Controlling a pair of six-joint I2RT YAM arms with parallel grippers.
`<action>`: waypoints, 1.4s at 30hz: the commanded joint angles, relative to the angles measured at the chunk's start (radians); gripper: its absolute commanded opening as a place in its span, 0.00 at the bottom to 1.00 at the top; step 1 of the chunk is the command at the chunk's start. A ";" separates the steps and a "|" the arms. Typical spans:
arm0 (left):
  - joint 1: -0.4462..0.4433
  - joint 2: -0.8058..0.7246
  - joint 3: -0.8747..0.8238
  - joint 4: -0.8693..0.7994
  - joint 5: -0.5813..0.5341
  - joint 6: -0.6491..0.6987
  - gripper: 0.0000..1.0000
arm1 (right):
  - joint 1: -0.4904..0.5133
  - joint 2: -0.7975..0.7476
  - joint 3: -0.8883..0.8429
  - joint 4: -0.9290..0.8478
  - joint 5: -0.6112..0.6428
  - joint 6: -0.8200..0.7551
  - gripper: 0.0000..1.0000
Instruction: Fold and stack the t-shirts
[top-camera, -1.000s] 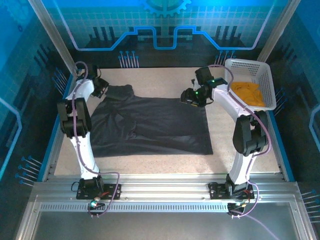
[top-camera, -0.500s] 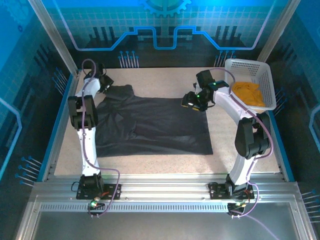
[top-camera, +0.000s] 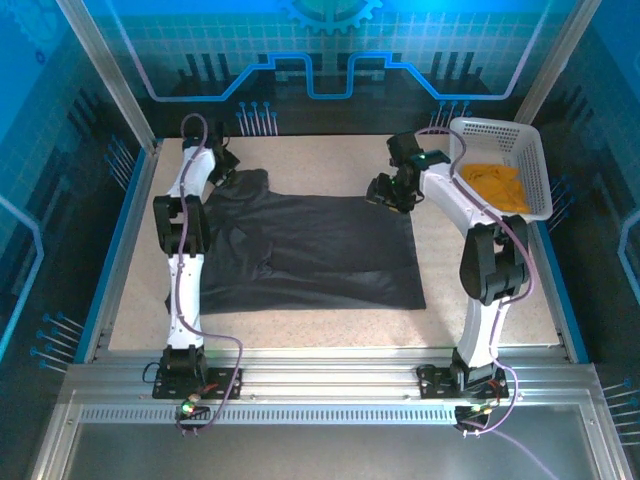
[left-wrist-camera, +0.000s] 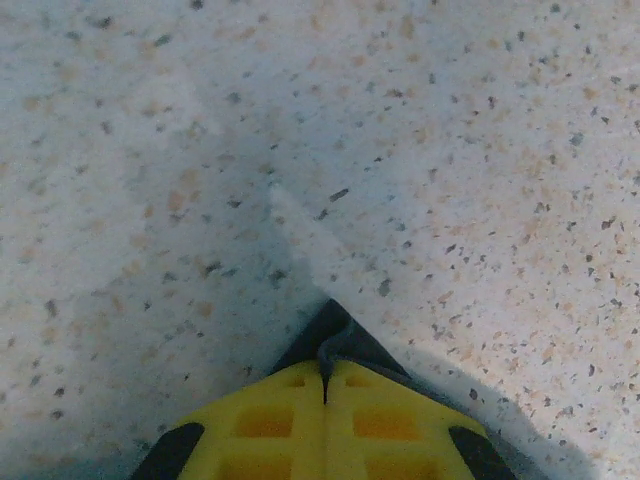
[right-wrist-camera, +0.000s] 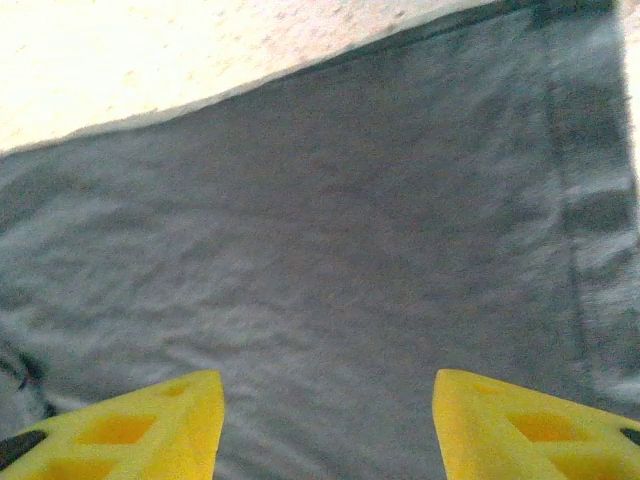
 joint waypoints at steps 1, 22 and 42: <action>0.014 -0.058 -0.064 -0.068 -0.018 -0.032 0.00 | -0.012 0.079 0.083 -0.094 0.189 0.077 0.57; -0.029 -0.415 -0.420 0.262 0.160 0.018 0.00 | -0.131 0.513 0.468 -0.186 0.197 -0.032 0.39; -0.053 -0.554 -0.585 0.276 0.196 0.009 0.00 | -0.149 0.612 0.554 -0.192 0.193 -0.145 0.29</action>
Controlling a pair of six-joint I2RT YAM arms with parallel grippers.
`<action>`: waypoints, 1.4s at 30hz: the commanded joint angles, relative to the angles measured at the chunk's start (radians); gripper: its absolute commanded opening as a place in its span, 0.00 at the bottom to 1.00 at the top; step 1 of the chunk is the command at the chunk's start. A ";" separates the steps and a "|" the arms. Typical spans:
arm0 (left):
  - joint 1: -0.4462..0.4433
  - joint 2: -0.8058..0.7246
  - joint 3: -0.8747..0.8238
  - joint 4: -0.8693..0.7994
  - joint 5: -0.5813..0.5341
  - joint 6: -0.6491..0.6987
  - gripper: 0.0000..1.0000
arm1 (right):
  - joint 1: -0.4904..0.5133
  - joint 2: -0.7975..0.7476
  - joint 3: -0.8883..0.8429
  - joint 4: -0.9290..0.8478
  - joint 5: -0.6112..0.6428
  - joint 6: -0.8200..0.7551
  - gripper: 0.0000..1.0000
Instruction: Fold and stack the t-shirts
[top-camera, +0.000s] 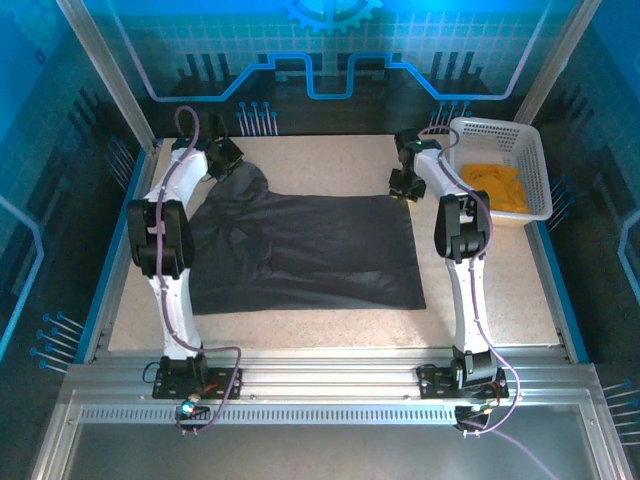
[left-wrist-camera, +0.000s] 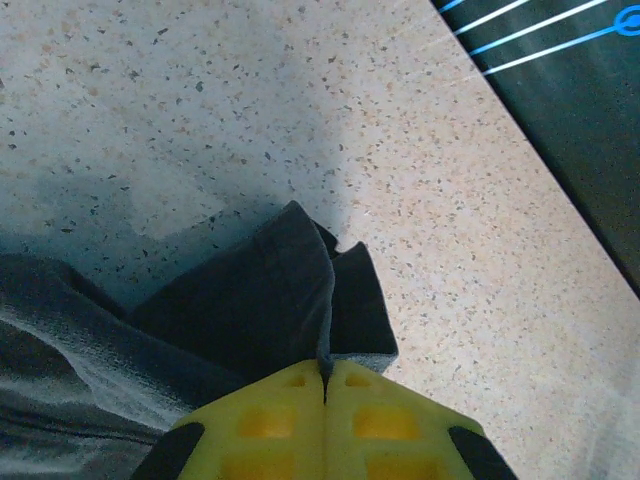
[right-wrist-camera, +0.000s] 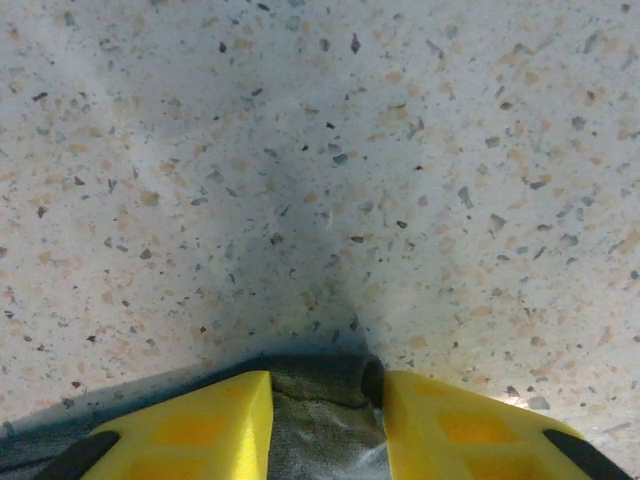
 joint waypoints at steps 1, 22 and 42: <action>-0.005 -0.059 -0.028 0.002 0.025 0.010 0.00 | -0.013 0.055 0.017 -0.043 0.024 -0.039 0.23; -0.040 -0.692 -0.640 0.027 -0.203 -0.152 0.00 | 0.071 -0.558 -0.625 0.332 0.096 -0.090 0.00; -0.033 -1.162 -1.123 -0.221 -0.423 -0.265 0.00 | 0.039 -0.763 -1.060 0.332 0.003 0.020 0.00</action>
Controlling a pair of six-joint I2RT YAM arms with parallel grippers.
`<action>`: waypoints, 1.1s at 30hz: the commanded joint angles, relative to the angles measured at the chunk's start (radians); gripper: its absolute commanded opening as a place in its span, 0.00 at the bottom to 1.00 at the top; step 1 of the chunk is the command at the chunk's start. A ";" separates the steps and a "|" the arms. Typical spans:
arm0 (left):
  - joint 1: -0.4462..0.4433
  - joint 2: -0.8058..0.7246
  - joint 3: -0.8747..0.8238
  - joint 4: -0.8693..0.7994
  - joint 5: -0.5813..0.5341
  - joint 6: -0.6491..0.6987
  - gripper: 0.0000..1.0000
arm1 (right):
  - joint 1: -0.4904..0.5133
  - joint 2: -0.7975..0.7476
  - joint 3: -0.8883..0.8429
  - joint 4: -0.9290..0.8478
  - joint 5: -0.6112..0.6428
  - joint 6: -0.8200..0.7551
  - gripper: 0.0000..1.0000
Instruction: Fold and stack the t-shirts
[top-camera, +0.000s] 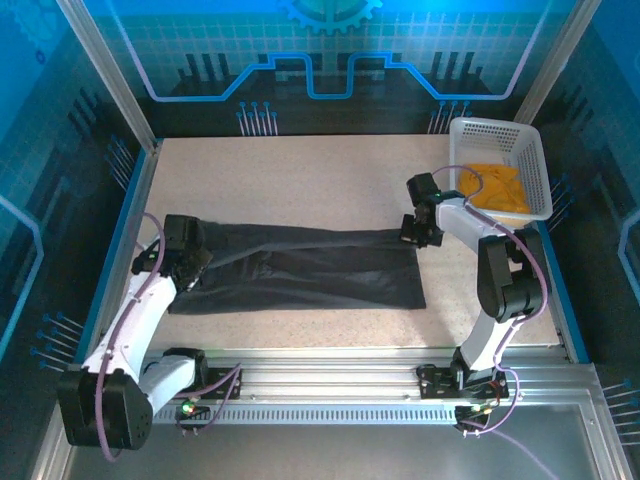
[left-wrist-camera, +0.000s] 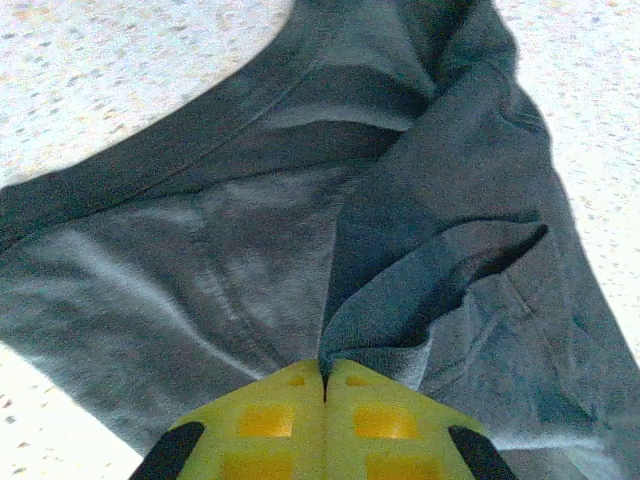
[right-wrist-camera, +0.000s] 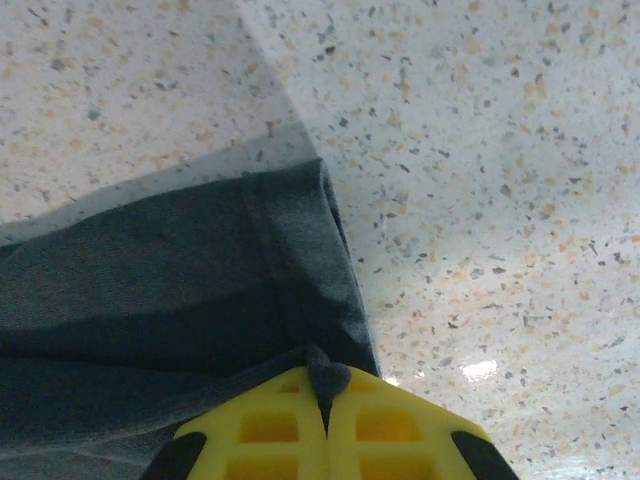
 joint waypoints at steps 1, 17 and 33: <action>0.003 -0.038 -0.001 -0.063 -0.075 -0.053 0.00 | -0.014 -0.026 -0.013 -0.011 -0.006 0.022 0.00; -0.020 -0.157 -0.001 -0.285 -0.138 -0.127 0.00 | 0.055 -0.080 -0.027 -0.096 0.090 0.013 0.00; -0.020 -0.120 -0.063 -0.266 -0.146 -0.125 0.00 | 0.026 -0.152 -0.063 -0.087 0.055 0.096 0.45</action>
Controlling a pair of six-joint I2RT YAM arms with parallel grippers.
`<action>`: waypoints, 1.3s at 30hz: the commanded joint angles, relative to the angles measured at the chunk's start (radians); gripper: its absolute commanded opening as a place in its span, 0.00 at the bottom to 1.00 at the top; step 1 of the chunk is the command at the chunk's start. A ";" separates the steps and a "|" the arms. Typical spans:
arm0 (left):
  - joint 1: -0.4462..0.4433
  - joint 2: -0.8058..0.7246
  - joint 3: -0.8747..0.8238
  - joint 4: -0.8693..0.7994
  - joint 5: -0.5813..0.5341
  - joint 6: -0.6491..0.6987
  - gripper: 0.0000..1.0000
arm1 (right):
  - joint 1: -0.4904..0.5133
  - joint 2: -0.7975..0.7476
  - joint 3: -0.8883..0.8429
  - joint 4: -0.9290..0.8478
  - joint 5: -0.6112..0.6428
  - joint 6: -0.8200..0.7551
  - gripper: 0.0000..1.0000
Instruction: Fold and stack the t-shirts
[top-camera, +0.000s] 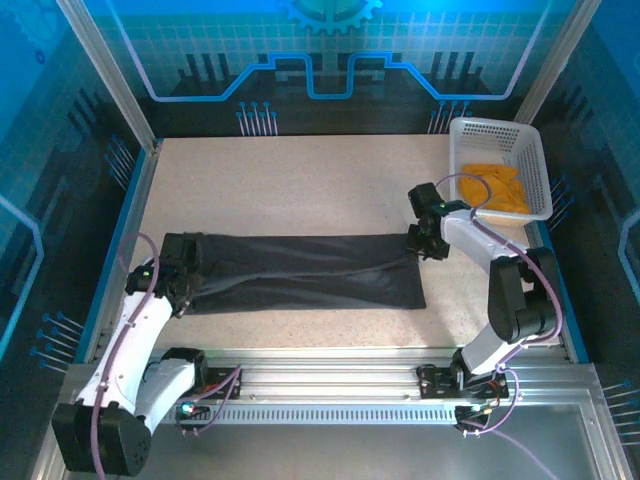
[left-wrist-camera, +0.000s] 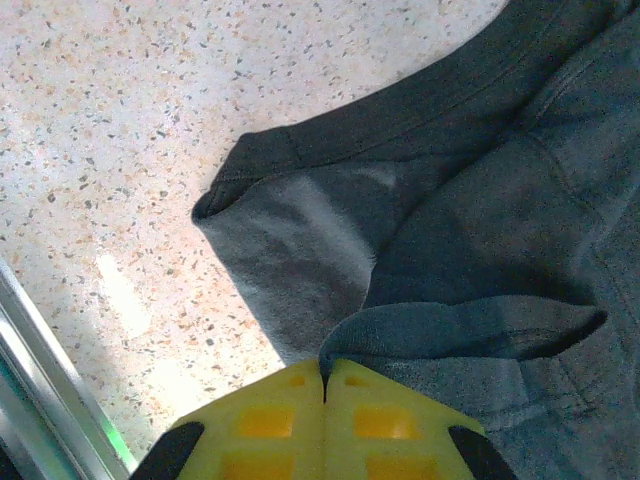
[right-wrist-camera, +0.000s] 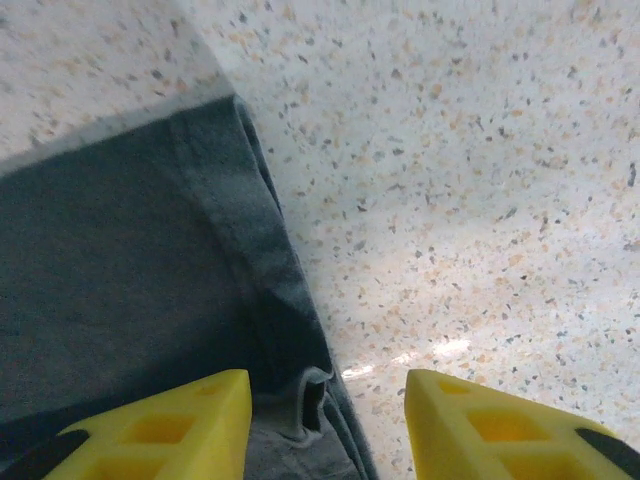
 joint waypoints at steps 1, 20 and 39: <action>-0.005 0.015 -0.016 -0.010 -0.031 -0.016 0.00 | -0.006 0.006 0.041 -0.019 -0.042 0.033 0.44; -0.006 0.024 -0.033 -0.002 -0.055 -0.028 0.00 | 0.003 0.129 0.040 -0.105 -0.131 0.046 0.09; -0.006 0.141 0.043 0.045 0.073 0.014 0.38 | 0.051 0.097 0.118 -0.116 -0.028 0.006 0.16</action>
